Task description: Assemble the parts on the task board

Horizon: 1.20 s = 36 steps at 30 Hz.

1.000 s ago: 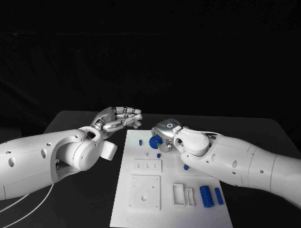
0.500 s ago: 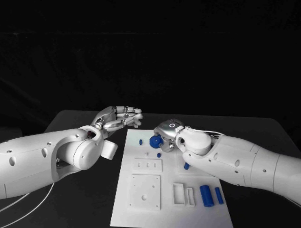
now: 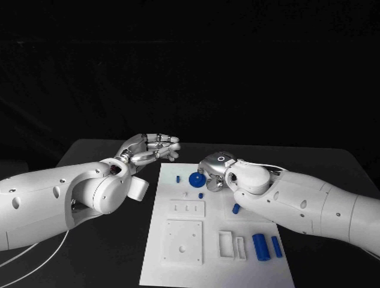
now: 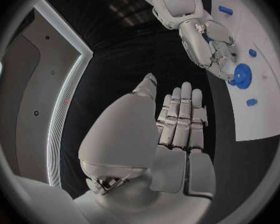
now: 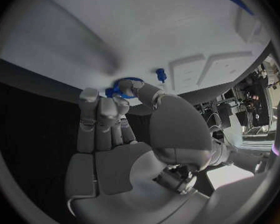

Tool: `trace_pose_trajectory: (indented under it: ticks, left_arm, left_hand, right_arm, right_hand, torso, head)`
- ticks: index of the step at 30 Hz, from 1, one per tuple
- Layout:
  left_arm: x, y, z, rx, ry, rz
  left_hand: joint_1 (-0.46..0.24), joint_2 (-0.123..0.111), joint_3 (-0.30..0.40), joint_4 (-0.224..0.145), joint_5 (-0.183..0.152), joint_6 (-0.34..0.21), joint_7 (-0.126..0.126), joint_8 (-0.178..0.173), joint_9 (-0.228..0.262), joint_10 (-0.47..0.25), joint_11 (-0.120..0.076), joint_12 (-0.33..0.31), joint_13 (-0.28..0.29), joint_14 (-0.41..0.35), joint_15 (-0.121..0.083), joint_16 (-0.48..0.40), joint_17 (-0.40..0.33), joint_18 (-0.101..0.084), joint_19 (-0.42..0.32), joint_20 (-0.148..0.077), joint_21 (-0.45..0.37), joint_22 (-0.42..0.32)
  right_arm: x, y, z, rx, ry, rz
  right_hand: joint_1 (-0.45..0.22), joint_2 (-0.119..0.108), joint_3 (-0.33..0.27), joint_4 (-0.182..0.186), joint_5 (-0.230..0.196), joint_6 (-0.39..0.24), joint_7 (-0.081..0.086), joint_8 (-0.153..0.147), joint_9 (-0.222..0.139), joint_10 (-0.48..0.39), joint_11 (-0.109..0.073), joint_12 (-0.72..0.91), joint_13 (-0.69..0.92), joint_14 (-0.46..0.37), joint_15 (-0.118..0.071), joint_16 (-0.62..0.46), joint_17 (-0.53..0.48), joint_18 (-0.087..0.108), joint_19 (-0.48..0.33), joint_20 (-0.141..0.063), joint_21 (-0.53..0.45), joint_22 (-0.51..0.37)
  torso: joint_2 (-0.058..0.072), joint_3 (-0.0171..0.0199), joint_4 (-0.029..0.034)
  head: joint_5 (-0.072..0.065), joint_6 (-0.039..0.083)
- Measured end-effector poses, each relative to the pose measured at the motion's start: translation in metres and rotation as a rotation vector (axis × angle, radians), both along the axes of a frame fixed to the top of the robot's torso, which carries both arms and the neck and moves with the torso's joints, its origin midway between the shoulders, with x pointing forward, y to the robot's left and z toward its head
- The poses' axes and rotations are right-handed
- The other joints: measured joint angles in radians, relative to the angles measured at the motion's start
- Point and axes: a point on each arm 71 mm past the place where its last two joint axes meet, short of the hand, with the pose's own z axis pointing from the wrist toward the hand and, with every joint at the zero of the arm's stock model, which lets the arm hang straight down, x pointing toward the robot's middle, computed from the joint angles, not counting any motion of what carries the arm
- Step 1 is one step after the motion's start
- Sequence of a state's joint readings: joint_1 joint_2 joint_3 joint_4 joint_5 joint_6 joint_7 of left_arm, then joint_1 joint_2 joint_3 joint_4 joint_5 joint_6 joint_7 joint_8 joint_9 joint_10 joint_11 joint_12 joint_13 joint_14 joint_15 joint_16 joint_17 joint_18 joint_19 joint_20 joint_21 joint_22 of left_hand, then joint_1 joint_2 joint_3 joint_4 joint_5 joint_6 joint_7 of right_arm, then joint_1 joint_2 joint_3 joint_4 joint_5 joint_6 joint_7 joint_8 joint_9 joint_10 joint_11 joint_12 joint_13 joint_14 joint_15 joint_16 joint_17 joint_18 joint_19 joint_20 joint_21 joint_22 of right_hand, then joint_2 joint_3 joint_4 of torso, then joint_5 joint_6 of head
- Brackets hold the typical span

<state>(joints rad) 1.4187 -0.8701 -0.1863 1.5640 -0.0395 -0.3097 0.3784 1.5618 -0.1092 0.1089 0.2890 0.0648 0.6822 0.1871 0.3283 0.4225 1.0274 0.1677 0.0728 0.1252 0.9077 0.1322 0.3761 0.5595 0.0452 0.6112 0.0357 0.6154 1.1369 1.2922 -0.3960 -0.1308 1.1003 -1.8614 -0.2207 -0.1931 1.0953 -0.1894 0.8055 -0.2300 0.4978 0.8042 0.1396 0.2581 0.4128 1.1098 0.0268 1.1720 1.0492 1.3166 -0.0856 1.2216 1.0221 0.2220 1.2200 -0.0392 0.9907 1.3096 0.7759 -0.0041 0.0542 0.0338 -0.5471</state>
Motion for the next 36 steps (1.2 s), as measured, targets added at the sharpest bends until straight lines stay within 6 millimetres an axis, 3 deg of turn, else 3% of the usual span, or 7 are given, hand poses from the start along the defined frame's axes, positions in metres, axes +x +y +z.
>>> trace_pose_trajectory:
  ticks: [12, 17, 27, 30, 36]
  left_arm:
    - [0.0, 0.001, 0.0, 0.001, 0.0, 0.003]
    - [0.002, 0.005, 0.0, 0.003, -0.001, 0.012]
    - [0.005, 0.011, 0.0, 0.008, -0.003, 0.029]
    - [0.006, 0.013, -0.001, 0.01, -0.004, 0.035]
    - [0.011, 0.018, -0.001, 0.015, -0.007, 0.051]
  left_hand:
    - [0.0, 0.0, 0.0, 0.0, 0.0, 0.0, 0.0, 0.0, 0.0, 0.0, 0.0, 0.0, 0.0, 0.0, 0.0, -0.004, 0.0, 0.0, 0.0, 0.0, 0.0, 0.0]
    - [0.0, 0.0, 0.0, 0.0, 0.0, 0.0, 0.0, 0.0, 0.0, 0.0, 0.0, 0.0, 0.0, 0.0, 0.0, -0.004, 0.001, 0.0, 0.0, 0.0, 0.0, -0.001]
    - [0.0, 0.0, 0.0, 0.0, 0.0, 0.0, 0.0, 0.0, 0.001, 0.0, 0.0, 0.0, 0.002, 0.0, 0.0, -0.004, 0.002, 0.0, 0.0, 0.0, 0.0, -0.001]
    - [0.0, 0.0, 0.0, 0.0, 0.0, 0.004, -0.002, 0.0, 0.002, 0.004, 0.0, 0.0, 0.003, 0.0, 0.0, -0.004, 0.004, 0.0, 0.0, 0.0, 0.0, -0.001]
    - [0.0, 0.0, 0.0, 0.0, 0.0, 0.023, 0.003, 0.001, 0.007, 0.066, -0.016, 0.024, 0.02, 0.004, 0.004, -0.008, 0.009, -0.002, -0.002, -0.002, 0.0, -0.001]
  right_arm:
    - [-0.003, -0.011, 0.0, 0.012, 0.005, -0.006]
    - [-0.008, -0.026, 0.004, 0.068, -0.002, -0.007]
    - [-0.009, -0.067, 0.041, 0.329, -0.034, -0.019]
    - [-0.009, -0.087, 0.046, 0.377, -0.024, -0.03]
    - [-0.004, -0.124, 0.051, 0.44, 0.021, -0.063]
  right_hand:
    - [-0.008, 0.008, 0.006, -0.006, 0.017, 0.0, 0.0, 0.0, 0.001, 0.0, 0.0, 0.0, -0.002, 0.0, 0.0, 0.0, 0.001, 0.0, 0.0, 0.0, 0.0, 0.0]
    - [-0.02, -0.004, 0.006, -0.006, 0.001, 0.0, 0.0, 0.005, 0.002, 0.0, 0.0, 0.005, -0.003, 0.0, 0.0, 0.0, 0.002, 0.0, 0.0, 0.0, 0.0, 0.0]
    - [-0.029, -0.013, -0.006, 0.006, -0.041, 0.016, 0.004, 0.021, 0.007, 0.0, 0.0, 0.005, -0.006, 0.003, 0.002, -0.004, 0.004, 0.0, 0.006, -0.002, 0.0, 0.0]
    - [-0.029, -0.013, -0.021, -0.002, -0.062, 0.018, 0.005, 0.023, 0.009, -0.002, 0.002, 0.005, -0.006, 0.0, 0.007, -0.004, 0.005, 0.0, 0.006, -0.002, 0.0, 0.0]
    - [-0.029, -0.013, -0.06, -0.007, -0.2, 0.021, 0.002, 0.023, 0.009, -0.006, 0.006, 0.009, -0.007, 0.0, 0.007, -0.004, 0.007, 0.0, 0.005, -0.002, 0.0, 0.0]
  torso:
    - [0.0, -0.0007, 0.0003]
    - [-0.001, -0.0009, -0.0001]
    - [-0.004, 0.0004, -0.0041]
    - [-0.005, 0.0012, -0.0064]
    - [-0.012, 0.0052, -0.0159]
  head:
    - [0.001, 0.0]
    - [0.001, 0.002]
    - [0.002, 0.011]
    - [0.001, 0.014]
    - [0.002, 0.016]
